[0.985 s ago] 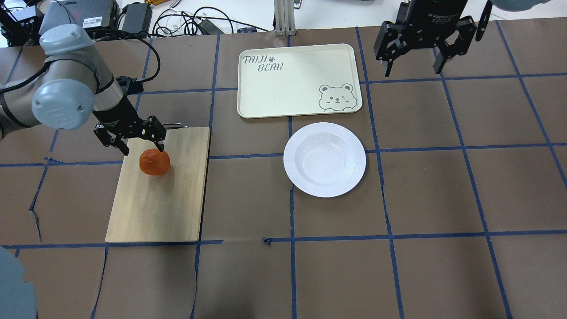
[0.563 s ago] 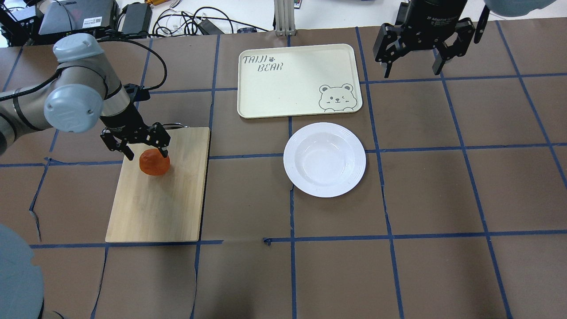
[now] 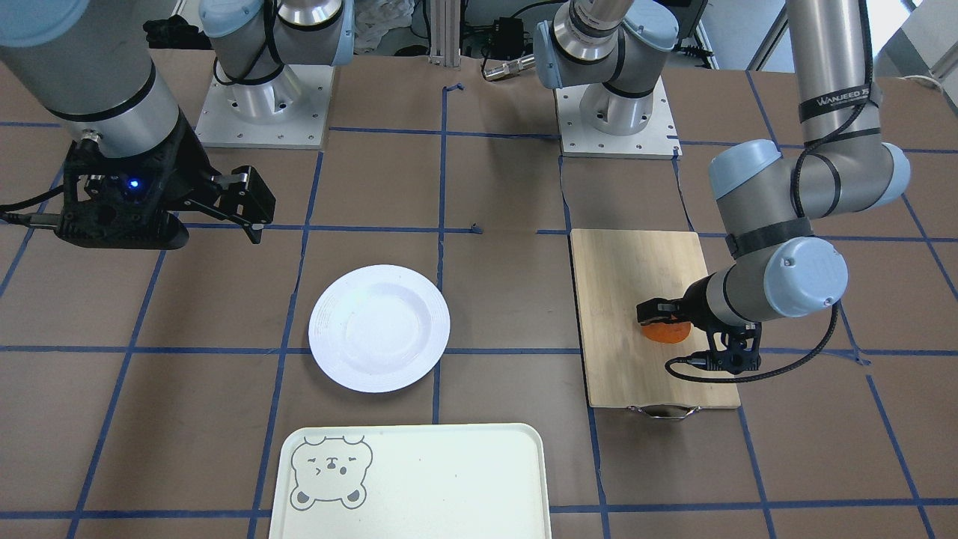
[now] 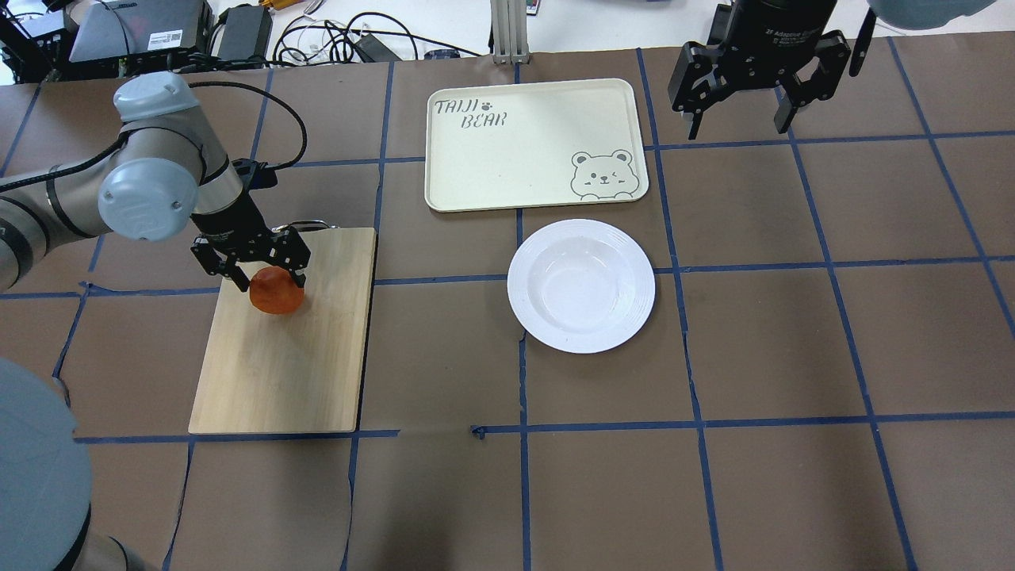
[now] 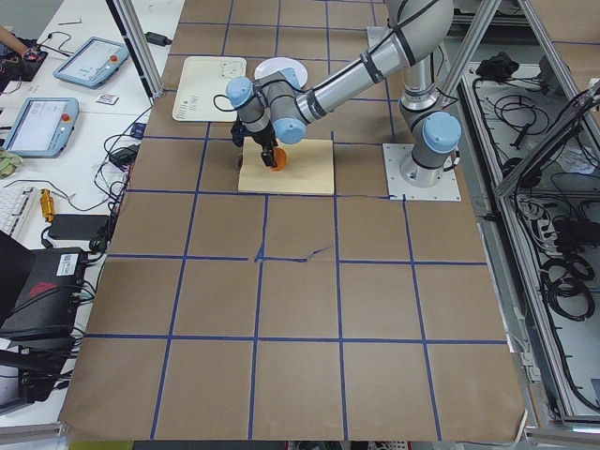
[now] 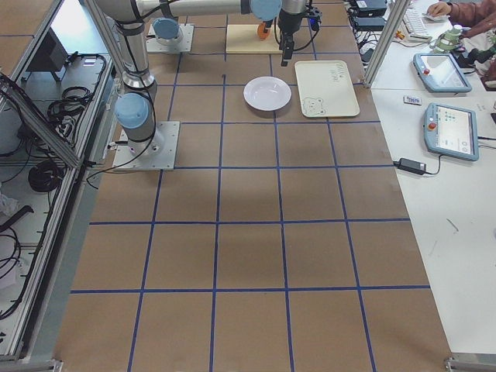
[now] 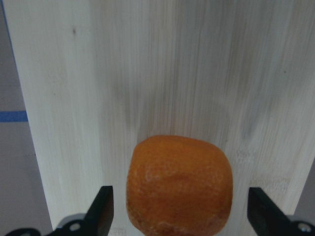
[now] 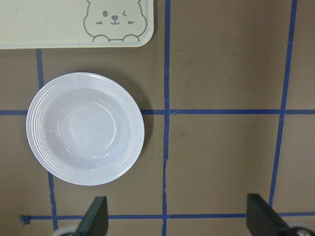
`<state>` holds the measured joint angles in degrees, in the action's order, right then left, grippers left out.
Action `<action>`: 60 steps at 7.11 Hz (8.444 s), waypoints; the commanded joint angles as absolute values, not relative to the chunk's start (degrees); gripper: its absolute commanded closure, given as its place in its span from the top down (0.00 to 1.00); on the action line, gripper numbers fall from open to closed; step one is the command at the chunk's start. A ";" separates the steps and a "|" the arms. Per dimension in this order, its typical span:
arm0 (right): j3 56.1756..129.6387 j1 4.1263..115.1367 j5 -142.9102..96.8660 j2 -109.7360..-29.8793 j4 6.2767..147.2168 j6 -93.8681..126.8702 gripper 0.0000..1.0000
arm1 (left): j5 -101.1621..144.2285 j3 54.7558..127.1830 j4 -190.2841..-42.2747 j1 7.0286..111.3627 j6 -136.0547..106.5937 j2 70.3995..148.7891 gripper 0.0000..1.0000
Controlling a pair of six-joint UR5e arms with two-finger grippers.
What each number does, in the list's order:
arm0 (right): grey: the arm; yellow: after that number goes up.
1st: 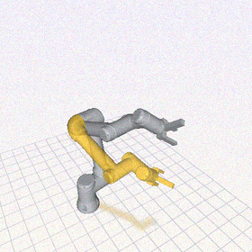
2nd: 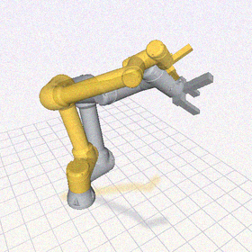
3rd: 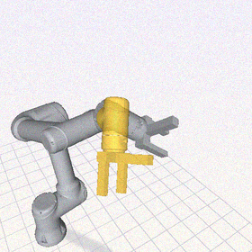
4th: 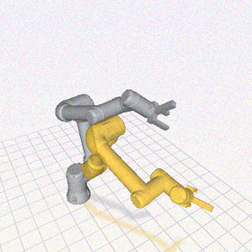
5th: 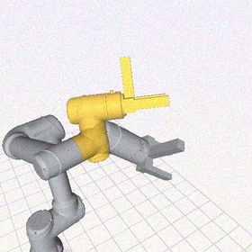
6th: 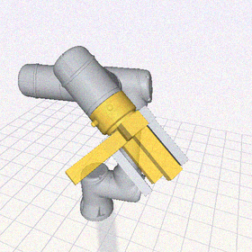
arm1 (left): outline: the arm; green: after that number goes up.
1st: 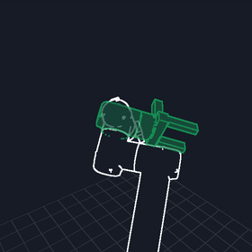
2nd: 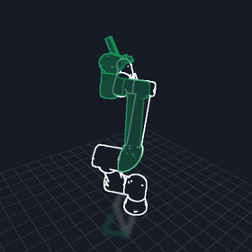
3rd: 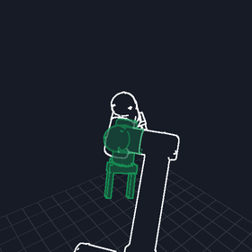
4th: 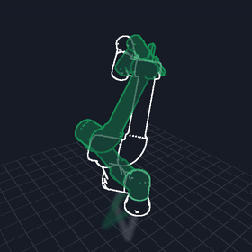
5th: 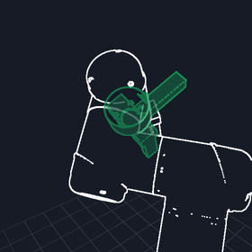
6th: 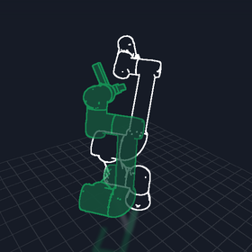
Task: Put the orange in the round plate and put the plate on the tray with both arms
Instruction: 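Close the left gripper around the orange, then carry the orange with the left gripper onto the white plate and release, then raise the left gripper away while the right gripper reaches toward the plate rim, then grip the plate rim nearest the right gripper, then lift the plate with the right gripper and carry it onto the bear tray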
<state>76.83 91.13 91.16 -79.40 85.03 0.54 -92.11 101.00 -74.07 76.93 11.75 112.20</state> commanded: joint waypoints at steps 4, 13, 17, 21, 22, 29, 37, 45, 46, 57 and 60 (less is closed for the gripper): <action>73.74 89.91 91.59 -78.05 87.19 -0.18 1.00 | -89.57 93.56 -80.20 84.25 0.26 110.74 0.00; 75.15 90.18 85.08 -77.08 87.80 -0.79 1.00 | -69.09 89.30 -60.49 110.30 -47.11 121.80 0.00; 76.46 88.34 83.51 -76.20 93.52 -3.78 1.00 | -64.68 89.99 -62.14 110.22 -46.50 121.31 1.00; 90.22 85.96 71.99 -75.23 104.37 -3.69 1.00 | -76.98 84.57 -80.69 100.15 -29.26 113.67 1.00; 95.66 85.52 66.76 -75.06 109.63 -3.95 1.00 | -77.08 81.33 -87.73 97.06 -22.57 110.86 1.00; 117.31 79.99 53.97 -72.51 134.02 -5.19 1.00 | -87.54 77.60 -94.39 95.18 -16.35 98.61 1.00; 122.96 79.63 53.44 -69.17 142.82 -6.06 0.55 | -92.81 81.39 -87.19 94.75 -9.84 97.03 1.00; 120.17 81.56 51.24 -70.05 143.00 -4.15 0.14 | -92.46 81.04 -87.28 94.57 -10.55 96.94 1.00; 117.80 81.56 51.33 -70.05 142.82 1.00 0.13 | -92.46 81.04 -87.28 94.57 -10.55 96.94 1.00; 103.51 79.01 38.15 -64.72 138.43 14.29 0.00 | -92.37 81.04 -87.28 94.57 -10.72 96.94 1.00; 85.31 80.67 38.23 -51.73 139.04 19.07 0.00 | -92.37 80.95 -87.28 94.57 -10.72 96.94 1.00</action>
